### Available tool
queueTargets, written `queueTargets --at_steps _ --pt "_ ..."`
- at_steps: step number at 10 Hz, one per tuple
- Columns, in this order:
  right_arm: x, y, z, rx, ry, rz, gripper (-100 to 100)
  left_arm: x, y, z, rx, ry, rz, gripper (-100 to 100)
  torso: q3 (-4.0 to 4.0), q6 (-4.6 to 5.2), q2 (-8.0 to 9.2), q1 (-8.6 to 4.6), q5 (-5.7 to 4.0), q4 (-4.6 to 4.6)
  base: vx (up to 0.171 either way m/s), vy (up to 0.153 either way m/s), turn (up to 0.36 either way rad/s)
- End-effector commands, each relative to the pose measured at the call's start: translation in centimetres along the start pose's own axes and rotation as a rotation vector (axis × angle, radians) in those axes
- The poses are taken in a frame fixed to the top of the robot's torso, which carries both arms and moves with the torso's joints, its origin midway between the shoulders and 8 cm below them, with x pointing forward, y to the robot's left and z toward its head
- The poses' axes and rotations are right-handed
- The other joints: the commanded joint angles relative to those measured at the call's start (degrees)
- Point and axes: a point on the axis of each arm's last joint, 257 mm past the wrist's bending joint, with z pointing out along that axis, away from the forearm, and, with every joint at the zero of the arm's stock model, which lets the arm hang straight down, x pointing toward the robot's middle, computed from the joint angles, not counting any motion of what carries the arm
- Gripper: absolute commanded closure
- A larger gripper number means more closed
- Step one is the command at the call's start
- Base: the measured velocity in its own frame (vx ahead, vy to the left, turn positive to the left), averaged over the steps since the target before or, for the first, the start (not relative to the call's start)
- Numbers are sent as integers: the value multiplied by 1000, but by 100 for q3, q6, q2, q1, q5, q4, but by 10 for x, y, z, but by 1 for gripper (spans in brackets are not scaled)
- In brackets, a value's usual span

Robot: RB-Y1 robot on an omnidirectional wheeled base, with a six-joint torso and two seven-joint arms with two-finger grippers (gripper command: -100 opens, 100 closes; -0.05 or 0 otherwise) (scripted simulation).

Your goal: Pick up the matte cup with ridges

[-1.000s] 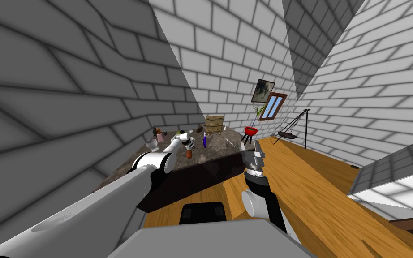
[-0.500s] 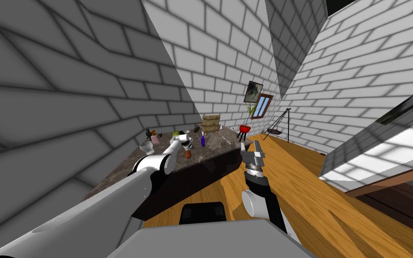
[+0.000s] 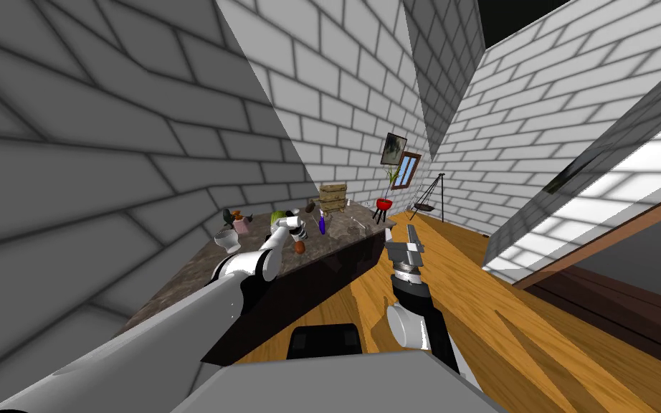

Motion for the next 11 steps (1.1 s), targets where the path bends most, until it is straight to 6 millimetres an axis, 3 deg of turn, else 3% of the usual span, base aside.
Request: queueTargets --at_steps 1,5,6,7,11 --pt "0 0 0 0 0 0 0 0 0 0 0 0 0 100 0 0 0 0 0 0 -3 7 -1" --pt "0 0 0 0 0 0 0 0 0 0 -1 -1 -1 100 -5 3 -9 -16 -5 -2 0 0 0" --pt "0 0 0 0 0 0 0 0 0 0 -1 -1 -2 0 -5 4 -10 -17 -5 -1 0 0 0" --pt "0 0 0 0 0 0 0 5 3 -2 -13 6 30 100 -5 4 -9 -17 -5 -1 27 -52 208" --pt "0 0 0 0 0 0 0 21 18 -5 -52 26 127 100 -10 1 -22 -51 -14 1 42 -103 252"
